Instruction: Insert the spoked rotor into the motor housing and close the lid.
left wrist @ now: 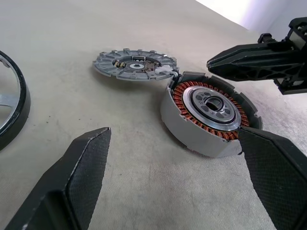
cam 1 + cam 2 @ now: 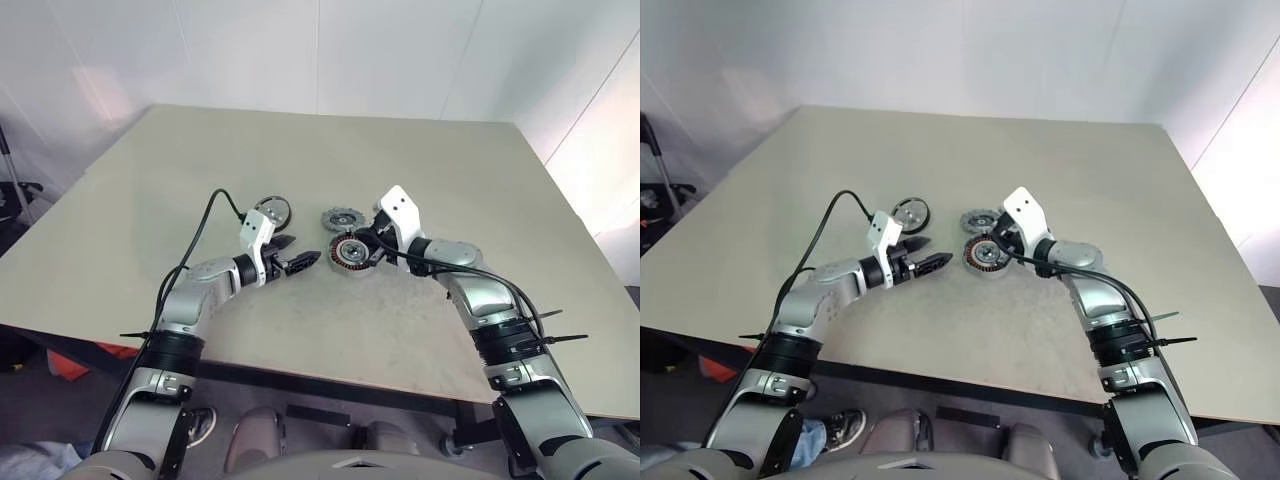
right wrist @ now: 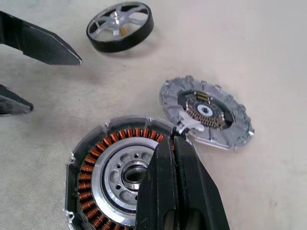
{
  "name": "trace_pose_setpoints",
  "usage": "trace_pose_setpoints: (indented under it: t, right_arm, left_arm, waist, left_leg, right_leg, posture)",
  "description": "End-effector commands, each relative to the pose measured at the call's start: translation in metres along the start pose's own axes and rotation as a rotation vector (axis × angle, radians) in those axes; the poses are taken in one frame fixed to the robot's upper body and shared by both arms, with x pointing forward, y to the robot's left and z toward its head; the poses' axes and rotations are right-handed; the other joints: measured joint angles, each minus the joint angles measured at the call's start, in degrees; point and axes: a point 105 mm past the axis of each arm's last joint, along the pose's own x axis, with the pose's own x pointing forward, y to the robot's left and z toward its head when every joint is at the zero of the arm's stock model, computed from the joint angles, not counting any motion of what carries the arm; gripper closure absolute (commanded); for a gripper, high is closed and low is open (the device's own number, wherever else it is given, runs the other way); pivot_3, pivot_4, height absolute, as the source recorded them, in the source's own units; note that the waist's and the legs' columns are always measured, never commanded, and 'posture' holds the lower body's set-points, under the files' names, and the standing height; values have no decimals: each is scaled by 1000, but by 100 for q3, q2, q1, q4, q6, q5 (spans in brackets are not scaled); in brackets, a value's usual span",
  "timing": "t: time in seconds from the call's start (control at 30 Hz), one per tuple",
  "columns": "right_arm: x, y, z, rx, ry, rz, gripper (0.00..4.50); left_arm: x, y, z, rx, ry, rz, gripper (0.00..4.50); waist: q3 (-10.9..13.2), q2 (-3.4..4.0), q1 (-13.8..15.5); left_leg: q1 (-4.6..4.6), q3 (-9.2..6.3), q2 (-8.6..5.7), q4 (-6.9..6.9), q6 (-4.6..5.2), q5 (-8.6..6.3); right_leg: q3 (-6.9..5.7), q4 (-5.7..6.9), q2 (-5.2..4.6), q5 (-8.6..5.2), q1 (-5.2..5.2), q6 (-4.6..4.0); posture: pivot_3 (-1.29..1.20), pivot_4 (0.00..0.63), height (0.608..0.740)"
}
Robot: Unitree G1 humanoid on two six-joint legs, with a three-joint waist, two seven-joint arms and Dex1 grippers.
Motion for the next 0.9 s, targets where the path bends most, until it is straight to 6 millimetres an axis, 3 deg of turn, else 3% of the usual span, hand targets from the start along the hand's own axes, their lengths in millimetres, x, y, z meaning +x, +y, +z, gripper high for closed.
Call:
trace_pose_setpoints:
  t: [0.03,0.2,0.7,0.8,0.9]
  right_arm:
    - [1,8,-1,-22,10,19,4447]
    - [5,20,-19,-10,64,32,4447]
    - [-6,3,27,-48,-69,-7,4447]
    - [-5,4,25,-44,-62,-2,4447]
    - [-1,11,11,-13,-27,14,4447]
  left_arm:
    - [2,-1,16,41,-36,-5,0]
    - [1,0,16,40,-36,1,0]
    - [0,12,18,-32,-68,60,0]
    - [1,12,18,-30,-66,60,0]
    - [0,13,17,-30,-64,63,0]
  waist:
    - [0,0,0]
    - [0,0,-3]
    - [0,-1,-5]
    - [1,-1,-1]
    - [1,-1,-1]
  left_leg:
    - [0,0,0,0,0,0]
    - [0,0,0,0,0,0]
    - [-1,0,0,-1,-1,0]
    - [-1,0,0,-3,-1,0]
    - [-2,0,0,-3,-1,0]
  right_leg:
    - [0,0,0,0,1,0]
    - [0,-2,0,0,1,0]
    - [1,-1,1,0,-2,-1]
    - [1,-4,1,0,-1,-1]
    - [1,-4,0,0,-1,0]
  posture:
    - [0,0,740]
    - [0,0,740]
    - [0,0,740]
    - [0,0,740]
    - [0,0,740]
